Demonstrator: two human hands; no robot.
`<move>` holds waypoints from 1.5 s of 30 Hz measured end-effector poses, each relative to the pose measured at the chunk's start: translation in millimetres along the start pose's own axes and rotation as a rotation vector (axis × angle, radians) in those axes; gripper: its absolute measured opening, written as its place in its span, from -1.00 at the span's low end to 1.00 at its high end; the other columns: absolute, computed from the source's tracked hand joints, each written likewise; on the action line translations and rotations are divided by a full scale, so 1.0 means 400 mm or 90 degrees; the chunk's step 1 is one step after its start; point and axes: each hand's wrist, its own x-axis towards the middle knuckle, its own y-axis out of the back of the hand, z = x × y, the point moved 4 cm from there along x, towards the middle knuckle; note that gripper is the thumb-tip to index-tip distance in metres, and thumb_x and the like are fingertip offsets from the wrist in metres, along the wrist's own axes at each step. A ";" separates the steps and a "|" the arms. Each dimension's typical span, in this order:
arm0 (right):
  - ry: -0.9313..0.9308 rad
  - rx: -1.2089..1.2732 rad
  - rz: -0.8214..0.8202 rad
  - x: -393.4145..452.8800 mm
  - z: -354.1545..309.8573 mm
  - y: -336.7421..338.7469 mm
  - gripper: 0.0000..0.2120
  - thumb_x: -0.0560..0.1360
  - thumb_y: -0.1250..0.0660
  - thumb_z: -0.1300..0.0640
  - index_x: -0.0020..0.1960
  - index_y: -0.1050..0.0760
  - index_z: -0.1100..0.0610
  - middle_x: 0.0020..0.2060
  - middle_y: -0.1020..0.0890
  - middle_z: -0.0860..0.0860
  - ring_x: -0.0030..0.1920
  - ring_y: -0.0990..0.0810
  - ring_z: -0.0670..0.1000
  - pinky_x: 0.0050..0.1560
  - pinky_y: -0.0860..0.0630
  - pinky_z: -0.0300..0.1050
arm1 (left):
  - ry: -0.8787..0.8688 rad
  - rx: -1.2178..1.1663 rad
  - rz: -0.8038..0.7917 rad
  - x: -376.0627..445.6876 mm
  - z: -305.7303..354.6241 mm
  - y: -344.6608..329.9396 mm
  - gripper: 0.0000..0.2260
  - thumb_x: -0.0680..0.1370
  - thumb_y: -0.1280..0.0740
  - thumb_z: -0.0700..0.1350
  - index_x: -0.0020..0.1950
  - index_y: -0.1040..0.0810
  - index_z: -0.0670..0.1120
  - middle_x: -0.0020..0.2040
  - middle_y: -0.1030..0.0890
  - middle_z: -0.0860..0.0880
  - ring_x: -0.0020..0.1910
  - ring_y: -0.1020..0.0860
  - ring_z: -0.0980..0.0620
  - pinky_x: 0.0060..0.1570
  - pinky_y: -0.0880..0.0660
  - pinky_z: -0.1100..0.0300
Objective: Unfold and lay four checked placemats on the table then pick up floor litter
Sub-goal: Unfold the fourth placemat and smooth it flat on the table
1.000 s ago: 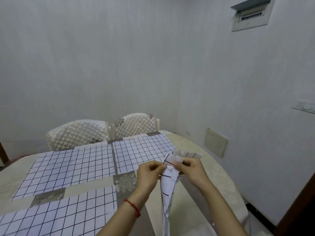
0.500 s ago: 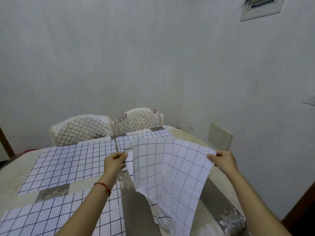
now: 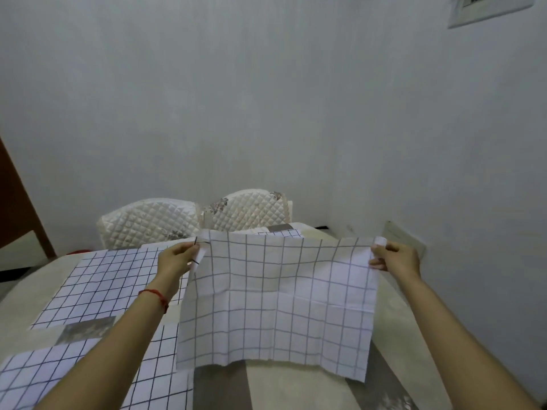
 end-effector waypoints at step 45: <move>0.028 -0.382 -0.273 -0.126 0.575 -0.068 -0.66 0.57 -0.17 0.11 0.30 -0.42 0.21 0.30 -0.47 0.18 0.31 -0.42 0.16 0.31 -0.33 0.00 | -0.063 0.693 0.003 -0.276 -0.604 -0.083 -0.81 0.52 -0.25 -0.16 0.08 -0.57 -0.15 0.06 -0.60 -0.18 0.00 -0.57 -0.17 -0.02 -0.56 -0.02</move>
